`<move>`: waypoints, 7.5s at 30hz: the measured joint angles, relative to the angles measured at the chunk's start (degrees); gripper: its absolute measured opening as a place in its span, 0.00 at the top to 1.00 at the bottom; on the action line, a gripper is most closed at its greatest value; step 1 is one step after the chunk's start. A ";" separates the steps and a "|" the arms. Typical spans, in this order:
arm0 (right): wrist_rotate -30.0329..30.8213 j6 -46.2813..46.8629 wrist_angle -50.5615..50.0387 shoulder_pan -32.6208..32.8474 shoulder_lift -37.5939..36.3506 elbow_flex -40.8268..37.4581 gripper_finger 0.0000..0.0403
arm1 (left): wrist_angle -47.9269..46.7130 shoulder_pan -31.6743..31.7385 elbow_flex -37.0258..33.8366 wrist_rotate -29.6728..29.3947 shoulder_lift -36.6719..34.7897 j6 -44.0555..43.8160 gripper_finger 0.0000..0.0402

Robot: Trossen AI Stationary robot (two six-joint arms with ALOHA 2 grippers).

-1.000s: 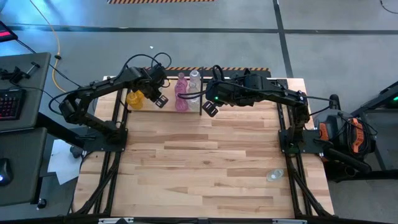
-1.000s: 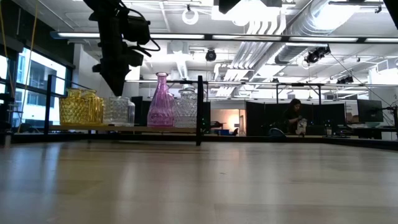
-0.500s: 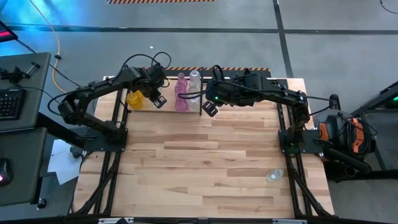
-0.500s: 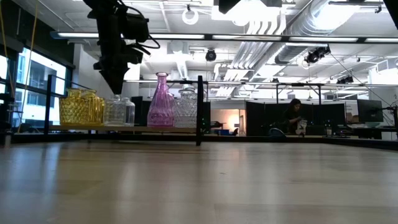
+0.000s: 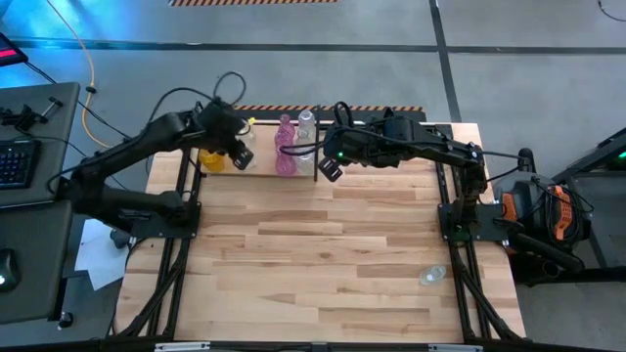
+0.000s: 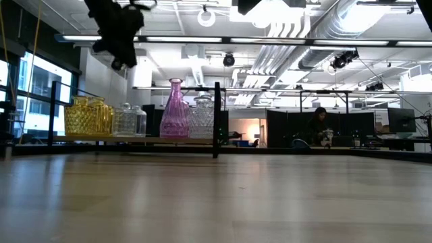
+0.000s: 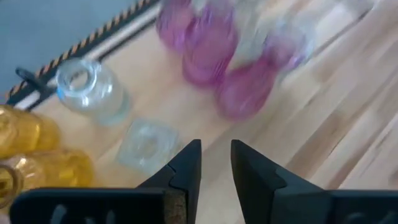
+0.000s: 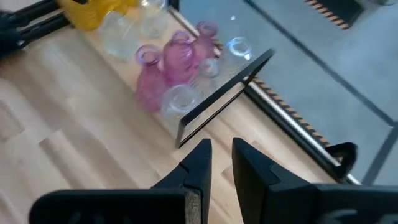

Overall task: Sort vases onto shelf
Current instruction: Put the transparent vase on the shelf aligned with the left transparent vase

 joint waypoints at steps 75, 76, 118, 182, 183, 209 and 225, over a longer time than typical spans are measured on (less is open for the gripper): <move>6.38 0.74 -1.56 -1.01 0.00 0.00 0.89 | 29.92 -0.81 -35.08 -19.70 -12.92 -28.24 1.00; 6.38 0.91 -1.74 -1.01 0.00 0.00 0.89 | 30.39 -0.68 -35.08 -19.59 -12.92 -27.89 1.00; 5.57 3.01 -2.60 -0.98 0.00 0.00 0.89 | 32.04 1.51 -35.01 -1.53 -11.70 -16.51 1.00; -49.46 -18.66 51.19 -9.54 21.38 0.83 0.89 | 5.73 -0.92 -11.99 18.75 -21.62 1.59 1.00; -48.62 -18.85 50.64 -9.82 20.39 0.87 0.89 | 4.46 -0.94 -11.04 19.21 -20.07 3.08 1.00; -30.43 -25.71 24.55 -12.02 8.21 0.87 0.89 | -28.23 -0.85 18.12 1.29 22.99 46.11 1.00; -26.72 -24.66 21.39 -11.88 4.68 0.87 0.89 | -18.65 6.58 11.94 5.26 24.40 46.54 1.00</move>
